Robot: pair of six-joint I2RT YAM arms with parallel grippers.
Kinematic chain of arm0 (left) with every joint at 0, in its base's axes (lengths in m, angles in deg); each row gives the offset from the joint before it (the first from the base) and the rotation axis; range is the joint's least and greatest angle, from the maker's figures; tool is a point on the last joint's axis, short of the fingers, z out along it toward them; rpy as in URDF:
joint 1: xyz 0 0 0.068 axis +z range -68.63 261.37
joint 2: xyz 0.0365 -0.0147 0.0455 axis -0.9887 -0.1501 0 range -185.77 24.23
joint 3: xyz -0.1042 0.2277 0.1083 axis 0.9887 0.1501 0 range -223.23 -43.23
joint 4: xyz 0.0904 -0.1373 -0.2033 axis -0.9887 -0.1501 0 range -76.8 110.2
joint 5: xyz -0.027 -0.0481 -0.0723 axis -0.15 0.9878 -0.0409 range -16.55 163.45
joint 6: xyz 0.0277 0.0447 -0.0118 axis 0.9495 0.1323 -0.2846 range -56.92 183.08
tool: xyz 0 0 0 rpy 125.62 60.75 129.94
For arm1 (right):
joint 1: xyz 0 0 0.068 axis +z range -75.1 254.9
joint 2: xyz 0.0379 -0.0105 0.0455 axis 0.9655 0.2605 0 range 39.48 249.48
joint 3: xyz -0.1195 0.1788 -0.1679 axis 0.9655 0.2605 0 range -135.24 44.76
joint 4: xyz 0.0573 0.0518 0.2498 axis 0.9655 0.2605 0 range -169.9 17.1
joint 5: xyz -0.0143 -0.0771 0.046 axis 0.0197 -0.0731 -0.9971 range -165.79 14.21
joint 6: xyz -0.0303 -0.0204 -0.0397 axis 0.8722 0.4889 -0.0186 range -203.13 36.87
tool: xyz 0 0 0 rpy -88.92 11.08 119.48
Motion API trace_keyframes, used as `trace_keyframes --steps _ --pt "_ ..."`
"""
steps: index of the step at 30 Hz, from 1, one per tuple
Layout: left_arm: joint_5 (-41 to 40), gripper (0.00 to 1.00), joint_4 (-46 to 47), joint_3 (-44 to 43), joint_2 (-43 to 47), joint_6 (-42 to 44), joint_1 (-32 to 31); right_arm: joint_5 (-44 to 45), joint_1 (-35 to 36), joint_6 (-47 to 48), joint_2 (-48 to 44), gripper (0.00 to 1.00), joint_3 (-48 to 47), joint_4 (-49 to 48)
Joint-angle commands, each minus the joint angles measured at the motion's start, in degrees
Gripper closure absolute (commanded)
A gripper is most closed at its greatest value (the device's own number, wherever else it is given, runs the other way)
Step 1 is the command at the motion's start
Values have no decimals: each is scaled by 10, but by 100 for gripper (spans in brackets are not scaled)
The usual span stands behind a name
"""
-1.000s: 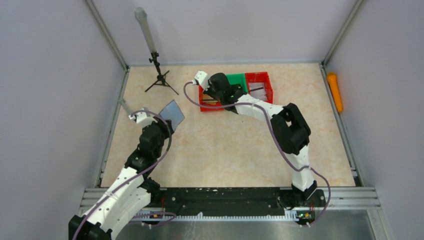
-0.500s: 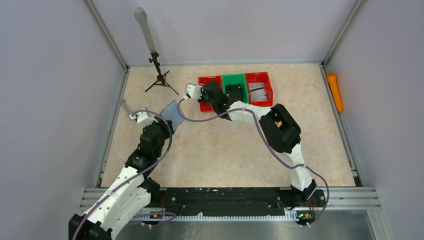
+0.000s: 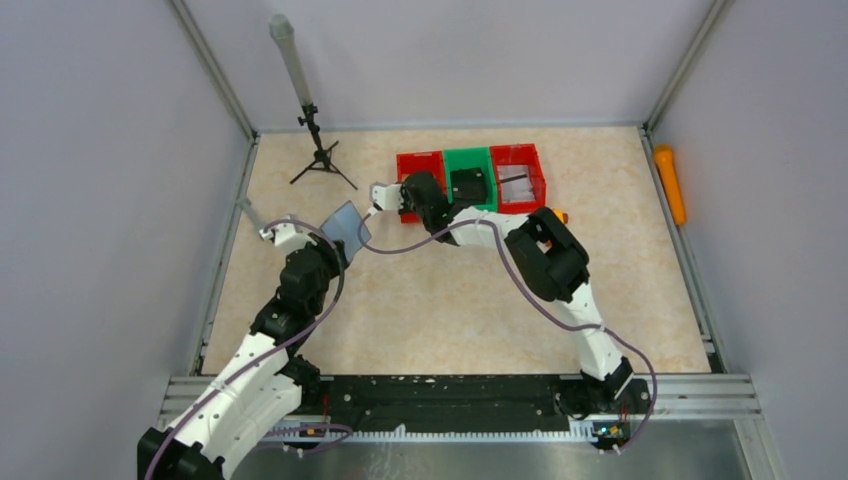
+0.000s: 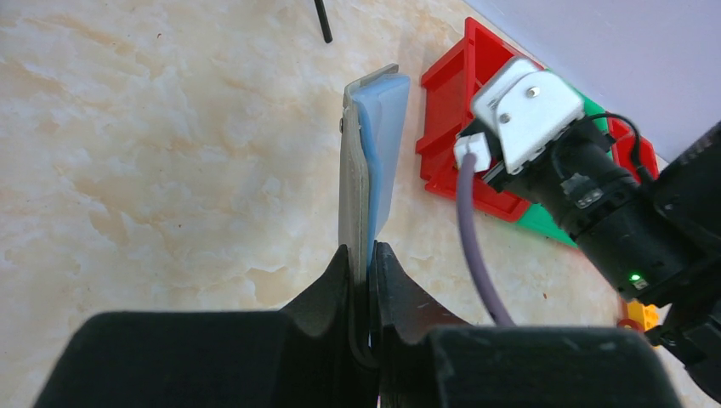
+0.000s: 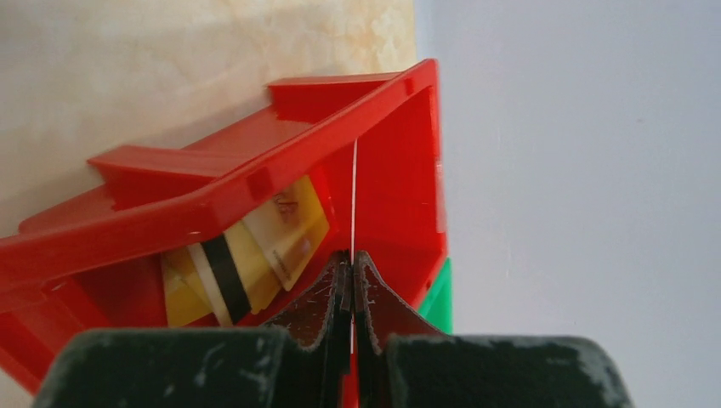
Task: Take the credit cards out of the card holder
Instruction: Place the credit card in the storage box, then place the card holder at the center of the board.
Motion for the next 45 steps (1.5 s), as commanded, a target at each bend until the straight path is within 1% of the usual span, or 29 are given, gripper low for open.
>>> trace_keyframes --steps 1,3,4,5,6,8,10,11,12,15,17,20,23,25,27,28,31,32,33,34,35,36,37,38,40,42,44,45 --pt "3 100 25 -17 2 7 2 11 -1 22 15 100 -30 1" --pt "3 100 24 -16 2 7 2 8 -1 14 16 100 -34 5" --pt "3 100 25 -16 1 7 2 2 -1 7 16 94 -40 18" --pt "3 100 25 -16 1 7 2 -5 -1 -2 14 86 -46 32" --pt "3 100 25 -17 1 8 2 -9 -1 -12 10 81 -47 37" --pt "4 100 25 -17 0 8 2 -22 -1 -19 -4 71 -39 39" --pt "5 100 25 -18 -2 8 2 -33 -1 -25 -18 59 -31 44" --pt "5 100 25 -18 -2 8 2 -38 -1 -28 -26 51 -29 52" --pt "6 100 25 -18 -4 9 2 -40 -1 -30 -33 46 -25 57" --pt "9 100 23 -20 -5 10 2 -39 -1 -34 -58 44 -1 49" --pt "10 100 24 -21 -6 10 2 -43 -1 -46 -88 42 36 23" --pt "14 100 25 -21 -7 10 2 -52 0 -81 -149 32 94 -33" --pt "20 100 26 -21 -8 10 2 -56 0 -128 -208 21 133 -61" --pt "23 100 27 -21 -9 9 2 -59 1 -162 -240 18 148 -54" --pt "30 100 30 -21 -10 10 2 -58 1 -209 -268 18 146 -12" --pt "40 100 35 -20 -11 12 2 -56 1 -244 -276 19 140 13" --pt "92 100 73 -11 -15 25 2 -21 2 -364 -294 28 118 81" --pt "120 100 91 -8 -19 27 2 -4 1 -421 -298 29 112 103" --pt "143 100 105 -6 -24 29 2 3 2 -456 -303 29 106 126" --pt "164 100 120 -5 -29 32 2 3 2 -486 -309 28 105 154" --pt "188 100 134 -3 -36 35 2 -7 1 -511 -319 23 110 173" --pt "212 100 148 -2 -43 38 2 -17 1 -538 -331 15 124 180" --pt "245 100 165 0 -51 42 2 -29 1 -560 -349 7 149 174" --pt "278 99 182 0 -57 45 2 -42 1 -576 -370 4 180 162" --pt "333 98 217 2 -77 46 2 -60 2 -602 -431 3 253 113" --pt "374 96 249 6 -100 37 2 -61 2 -636 -472 3 317 70" --pt "411 95 279 7 -133 24 1 -67 1 -675 -515 2 359 43" --pt "424 95 288 6 -154 19 1 -73 0 -688 -528 2 370 48"
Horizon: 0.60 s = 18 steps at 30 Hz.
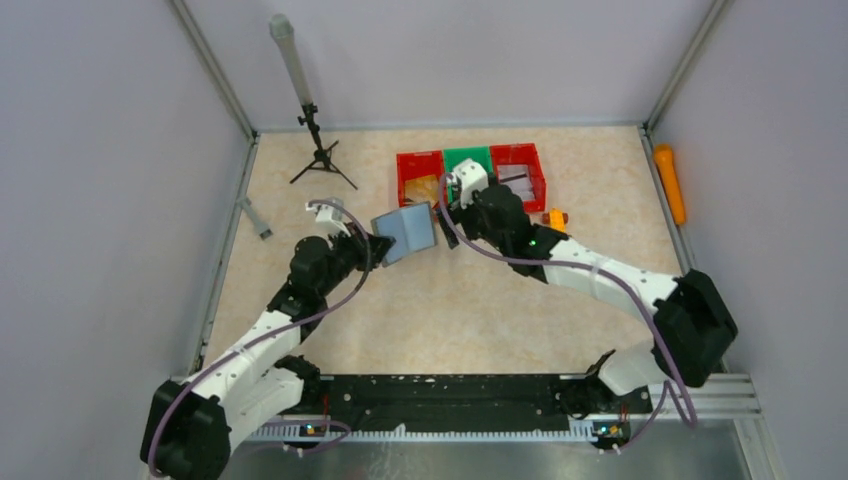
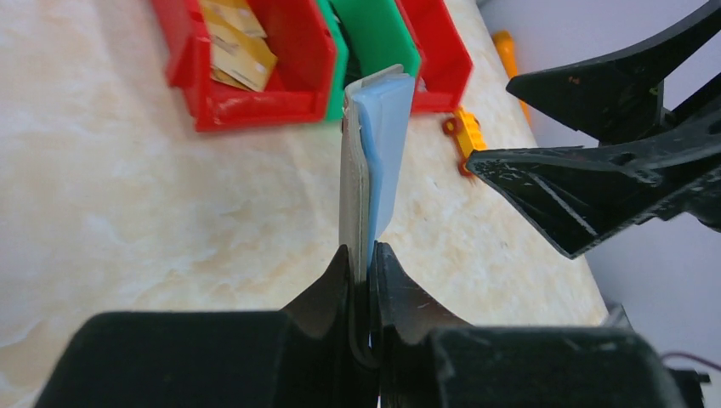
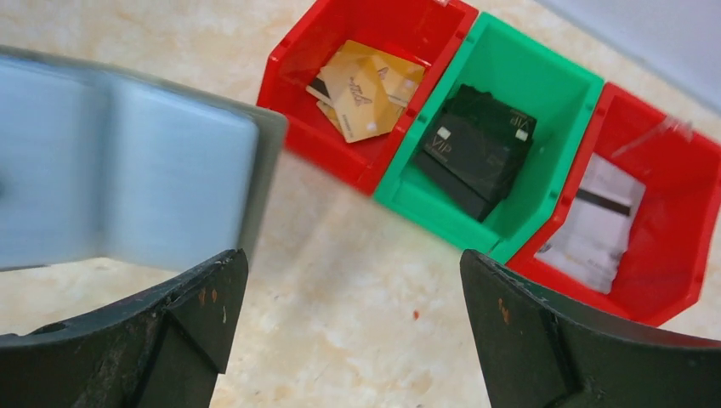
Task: Take the credit cards out of the card holder
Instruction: Place the card holder at the center of the board.
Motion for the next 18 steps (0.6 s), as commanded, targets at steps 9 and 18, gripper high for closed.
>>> trace_keyframes --steps 9,18 --pt "229 100 135 -60 -280 -44 -7 -77 -2 -185 -133 2 209 -167" --pt "184 79 37 -118 -324 13 -28 -169 -3 -261 -53 6 325 -410"
